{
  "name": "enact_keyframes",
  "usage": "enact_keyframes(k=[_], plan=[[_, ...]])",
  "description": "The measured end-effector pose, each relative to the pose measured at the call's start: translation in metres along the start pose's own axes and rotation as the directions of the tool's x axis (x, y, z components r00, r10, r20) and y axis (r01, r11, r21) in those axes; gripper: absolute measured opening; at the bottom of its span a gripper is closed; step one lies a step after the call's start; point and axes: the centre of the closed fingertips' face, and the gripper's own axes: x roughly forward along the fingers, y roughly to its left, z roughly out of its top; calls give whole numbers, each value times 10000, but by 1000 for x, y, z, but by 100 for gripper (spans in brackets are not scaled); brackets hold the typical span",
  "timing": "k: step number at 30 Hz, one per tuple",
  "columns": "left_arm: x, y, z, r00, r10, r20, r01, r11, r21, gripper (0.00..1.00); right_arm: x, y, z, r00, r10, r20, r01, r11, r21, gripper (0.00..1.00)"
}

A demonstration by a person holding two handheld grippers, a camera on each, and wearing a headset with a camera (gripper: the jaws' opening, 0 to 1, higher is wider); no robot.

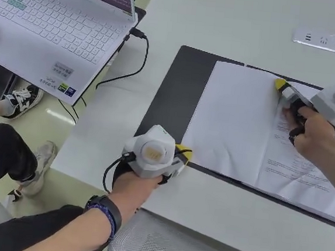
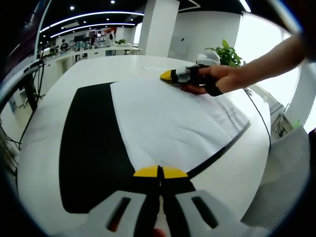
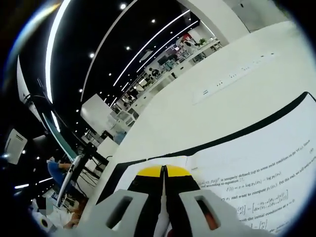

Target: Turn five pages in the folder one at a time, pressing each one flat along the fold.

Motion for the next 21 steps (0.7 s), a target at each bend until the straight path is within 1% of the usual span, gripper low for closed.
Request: enact_keyframes(k=[2,4,5,7,8,12,15,19,21], plan=[[0,0,0,10000,-18,5,18,10000,-62,0,-8,8,-6,9998,186,-103,-187,9998,-102,0],[1,1,0,10000,-41,-9,41,10000,-41,0,-14,13,-11,9994,300,-191,-303,9994,-171,0],[1,1,-1,10000,-49,-14,49,10000,-22,0,-18,18,-14,9986,442,-277,-449,9987,-251,0],[1,0,0,10000,-60,-23,60,10000,-30,0,-23,24,-18,9972,635,-407,-641,9978,-140,0],[1,0,0,10000,-66,-27,66,10000,-7,0,-24,25,-19,9966,679,-471,-689,9974,-199,0],[1,0,0,10000,-68,-28,68,10000,-17,0,-30,28,-26,9935,866,-737,-906,9945,-518,0],[1,0,-1,10000,-52,-20,52,10000,-43,0,-34,28,-30,9915,1035,-787,-1073,9932,-457,0],[2,1,-1,10000,-51,-35,51,10000,-66,0,-40,29,-35,9892,1165,-892,-1220,9908,-586,0],[3,1,-1,10000,-35,-39,35,10000,-73,0,-47,28,-39,9883,1230,-900,-1285,9899,-590,0]])
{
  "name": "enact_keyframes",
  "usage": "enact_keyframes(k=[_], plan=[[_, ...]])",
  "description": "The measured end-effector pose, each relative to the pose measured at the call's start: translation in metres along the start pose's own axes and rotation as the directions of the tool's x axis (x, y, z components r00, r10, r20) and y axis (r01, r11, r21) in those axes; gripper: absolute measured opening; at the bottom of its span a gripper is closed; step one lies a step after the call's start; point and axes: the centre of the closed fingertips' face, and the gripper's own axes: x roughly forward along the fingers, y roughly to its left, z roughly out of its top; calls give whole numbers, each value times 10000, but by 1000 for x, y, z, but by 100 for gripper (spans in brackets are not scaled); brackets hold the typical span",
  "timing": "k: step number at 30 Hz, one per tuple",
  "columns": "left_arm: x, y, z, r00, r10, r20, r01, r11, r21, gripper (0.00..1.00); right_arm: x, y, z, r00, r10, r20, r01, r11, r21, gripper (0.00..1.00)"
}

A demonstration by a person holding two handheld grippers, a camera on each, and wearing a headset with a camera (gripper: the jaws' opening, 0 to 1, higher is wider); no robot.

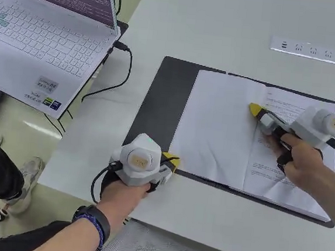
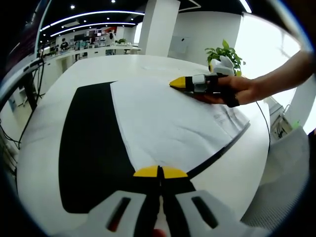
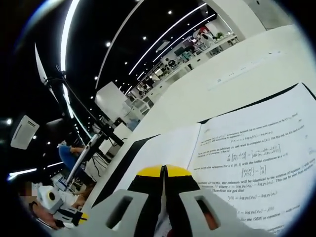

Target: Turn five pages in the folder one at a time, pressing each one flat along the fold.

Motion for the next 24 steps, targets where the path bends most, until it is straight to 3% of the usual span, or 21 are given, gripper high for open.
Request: enact_keyframes(k=[15,24], plan=[[1,0,0,10000,-14,48,14,10000,-61,0,-31,16,-30,9984,539,-187,-540,9985,-43,0],[0,-1,0,10000,-67,74,67,9999,-119,0,-46,31,-51,9939,922,-604,-930,9956,-98,0]])
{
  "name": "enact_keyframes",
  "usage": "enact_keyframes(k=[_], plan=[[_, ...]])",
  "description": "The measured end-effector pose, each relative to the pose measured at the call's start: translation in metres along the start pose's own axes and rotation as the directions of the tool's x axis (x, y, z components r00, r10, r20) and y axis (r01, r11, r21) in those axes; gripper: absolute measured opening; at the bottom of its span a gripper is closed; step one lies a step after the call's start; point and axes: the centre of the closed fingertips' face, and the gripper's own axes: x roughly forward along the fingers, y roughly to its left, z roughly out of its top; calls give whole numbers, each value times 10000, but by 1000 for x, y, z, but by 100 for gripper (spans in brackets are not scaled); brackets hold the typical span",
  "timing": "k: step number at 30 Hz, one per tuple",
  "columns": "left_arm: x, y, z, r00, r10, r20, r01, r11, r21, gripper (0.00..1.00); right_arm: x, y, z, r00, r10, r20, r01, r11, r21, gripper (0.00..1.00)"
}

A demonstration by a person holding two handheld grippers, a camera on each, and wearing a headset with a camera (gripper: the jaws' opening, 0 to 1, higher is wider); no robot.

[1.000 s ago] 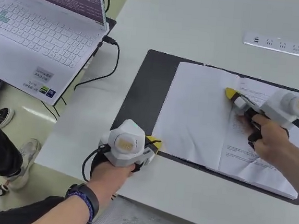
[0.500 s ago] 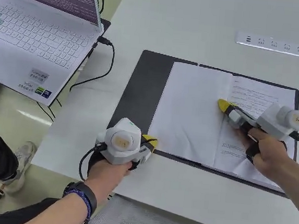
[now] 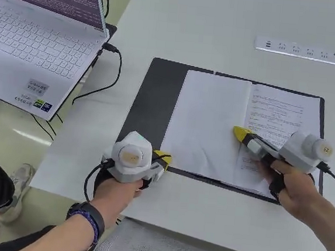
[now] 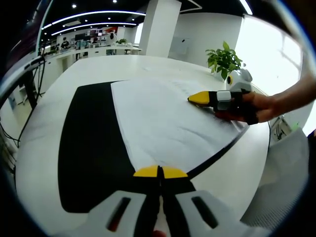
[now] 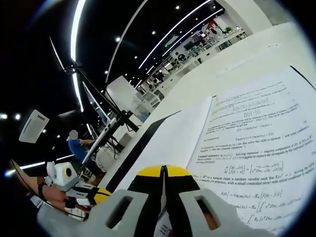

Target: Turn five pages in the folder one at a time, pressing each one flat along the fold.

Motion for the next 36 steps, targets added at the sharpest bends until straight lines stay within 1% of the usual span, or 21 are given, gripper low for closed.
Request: enact_keyframes(k=[8,12,23,24,25,27,33,36], plan=[[-1,0,0,10000,-30,0,30,10000,9,0,-11,13,-18,9987,313,-399,-326,9990,-303,0],[-2,-1,0,10000,-54,-7,54,10000,4,0,-17,19,-28,9966,468,-677,-499,9977,-456,0],[-2,-1,1,10000,-45,55,45,10000,-49,0,-30,32,-46,9938,674,-888,-715,9965,-441,0],[-2,-1,1,10000,-62,55,62,10000,-74,0,-32,34,-49,9927,716,-968,-767,9958,-496,0],[-2,-1,2,10000,-71,51,72,9999,-84,0,-32,31,-48,9924,741,-984,-791,9957,-476,0],[-2,-1,2,10000,-89,34,89,9999,-73,0,-33,29,-51,9914,797,-1035,-850,9952,-481,0],[-2,-1,2,9999,-117,45,117,9999,-62,0,-42,34,-65,9854,1017,-1365,-1093,9928,-496,0],[-2,-1,2,9999,-126,56,126,9999,-60,0,-45,35,-68,9848,1045,-1391,-1117,9927,-451,0]])
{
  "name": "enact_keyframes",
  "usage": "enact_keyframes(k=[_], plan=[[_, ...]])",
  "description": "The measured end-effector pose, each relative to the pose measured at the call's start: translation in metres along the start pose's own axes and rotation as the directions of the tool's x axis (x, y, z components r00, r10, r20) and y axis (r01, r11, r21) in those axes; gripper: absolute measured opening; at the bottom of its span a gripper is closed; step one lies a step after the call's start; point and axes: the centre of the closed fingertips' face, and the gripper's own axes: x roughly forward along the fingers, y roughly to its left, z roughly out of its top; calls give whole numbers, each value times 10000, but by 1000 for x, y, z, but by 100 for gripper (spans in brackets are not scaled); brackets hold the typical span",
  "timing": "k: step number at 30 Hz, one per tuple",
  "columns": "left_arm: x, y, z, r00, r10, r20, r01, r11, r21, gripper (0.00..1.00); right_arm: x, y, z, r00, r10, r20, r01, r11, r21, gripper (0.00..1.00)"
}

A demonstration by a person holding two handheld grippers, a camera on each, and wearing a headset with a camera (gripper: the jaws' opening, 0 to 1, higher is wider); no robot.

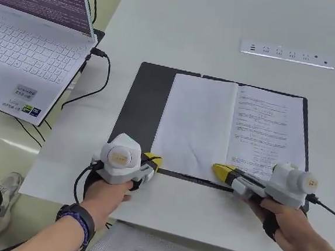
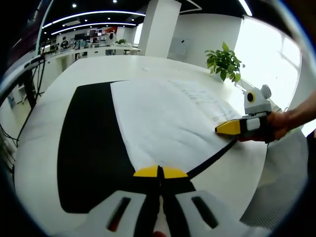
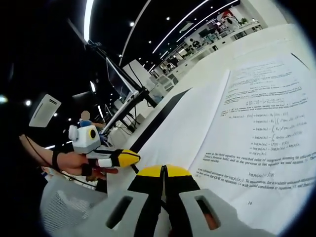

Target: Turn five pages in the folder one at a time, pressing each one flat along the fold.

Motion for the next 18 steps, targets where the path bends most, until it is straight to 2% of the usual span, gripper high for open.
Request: enact_keyframes(k=[10,18], plan=[[0,0,0,10000,-18,22,19,10000,-36,0,-3,1,-6,9998,-115,148,113,9998,156,0],[-1,0,0,10000,-31,32,31,9998,-205,0,-3,1,-8,9998,-169,-44,170,9997,148,0]])
